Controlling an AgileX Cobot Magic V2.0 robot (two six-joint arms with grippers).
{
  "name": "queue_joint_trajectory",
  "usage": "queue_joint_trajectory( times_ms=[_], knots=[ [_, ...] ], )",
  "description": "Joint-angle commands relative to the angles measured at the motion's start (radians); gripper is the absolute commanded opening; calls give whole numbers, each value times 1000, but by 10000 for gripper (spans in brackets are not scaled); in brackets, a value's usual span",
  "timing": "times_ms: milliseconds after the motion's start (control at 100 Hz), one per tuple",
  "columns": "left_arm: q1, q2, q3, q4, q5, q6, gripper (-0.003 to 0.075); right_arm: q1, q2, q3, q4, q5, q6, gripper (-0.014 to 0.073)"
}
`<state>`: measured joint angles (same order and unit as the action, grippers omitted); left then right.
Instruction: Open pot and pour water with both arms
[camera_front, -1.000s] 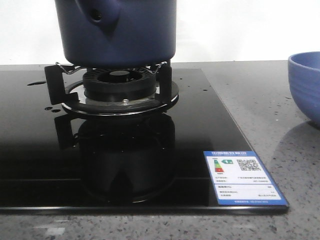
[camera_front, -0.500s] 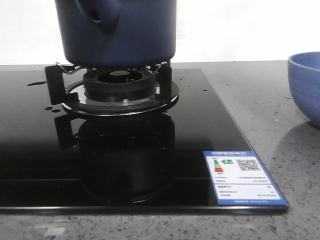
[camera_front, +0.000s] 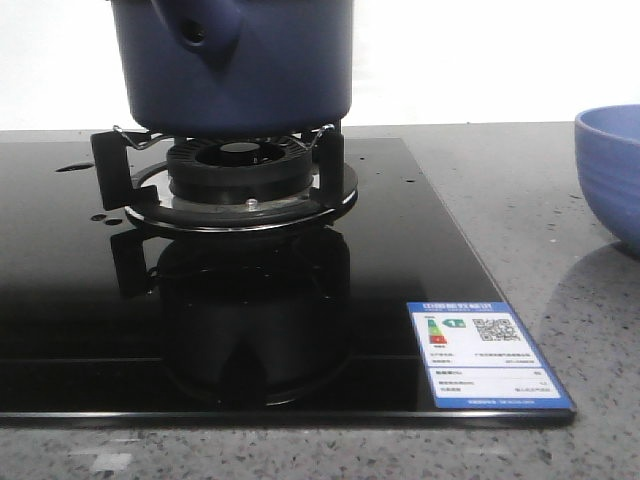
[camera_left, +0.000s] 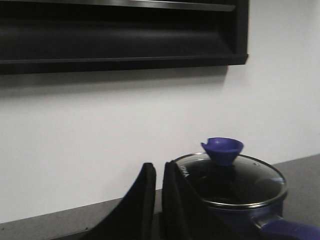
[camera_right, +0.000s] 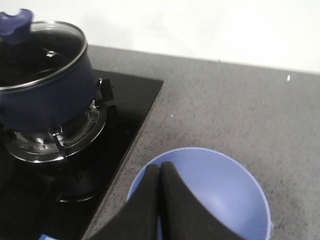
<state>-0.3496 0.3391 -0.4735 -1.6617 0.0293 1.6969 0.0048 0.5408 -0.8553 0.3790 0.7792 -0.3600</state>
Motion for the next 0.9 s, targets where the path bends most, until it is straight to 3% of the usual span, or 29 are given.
queue_joint_trajectory(
  times_ms=[0,220,400,890],
  knots=[
    [1,-43,20,-31,-55,-4,-20,22,-112,87,25,-168,-73,-66],
    [1,-82,101,-32,-76,-4,-20,35,-419,321,24,-324,-92,-66],
    [1,-82,125,-32,-76,-4,-20,35,-570,429,24,-348,-92,-66],
    [1,-82,125,-32,-76,-4,-20,35,-561,438,25,-336,-92,-66]
  ],
)
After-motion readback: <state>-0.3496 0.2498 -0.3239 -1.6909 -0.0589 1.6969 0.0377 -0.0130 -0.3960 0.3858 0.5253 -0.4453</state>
